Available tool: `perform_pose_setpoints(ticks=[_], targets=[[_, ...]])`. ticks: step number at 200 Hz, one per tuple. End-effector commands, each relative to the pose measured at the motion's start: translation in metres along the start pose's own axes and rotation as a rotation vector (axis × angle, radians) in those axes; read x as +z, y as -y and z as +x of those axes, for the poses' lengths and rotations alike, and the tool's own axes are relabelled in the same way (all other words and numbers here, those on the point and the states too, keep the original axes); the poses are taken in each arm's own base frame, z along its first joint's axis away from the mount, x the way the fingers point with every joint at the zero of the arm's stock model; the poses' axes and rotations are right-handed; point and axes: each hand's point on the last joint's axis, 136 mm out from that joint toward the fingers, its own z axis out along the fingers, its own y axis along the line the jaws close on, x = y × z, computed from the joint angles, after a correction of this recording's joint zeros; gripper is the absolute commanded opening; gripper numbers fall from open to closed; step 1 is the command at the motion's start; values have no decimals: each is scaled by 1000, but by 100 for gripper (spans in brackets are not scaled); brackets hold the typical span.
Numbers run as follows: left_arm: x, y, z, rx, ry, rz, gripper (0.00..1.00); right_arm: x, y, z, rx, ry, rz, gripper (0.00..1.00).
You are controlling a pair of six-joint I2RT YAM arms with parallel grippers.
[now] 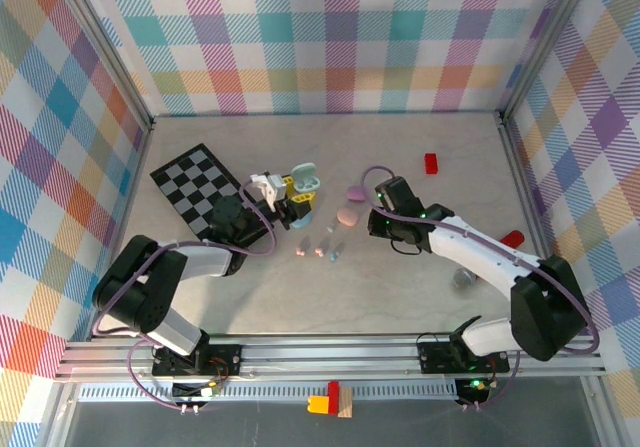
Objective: Insert wireless bluetooth earbuds into charging case
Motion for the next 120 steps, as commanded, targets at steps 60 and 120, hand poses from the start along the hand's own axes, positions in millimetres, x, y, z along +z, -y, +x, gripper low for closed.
perform_pose_setpoints(ticks=[60,120], targets=[[26,14,37,139,-52,-11,41,-71,-74,-45,-150,161,-233,18],[35,28,42,147,-56,18,41,-77,-123,-58,-222,166,-352,18]])
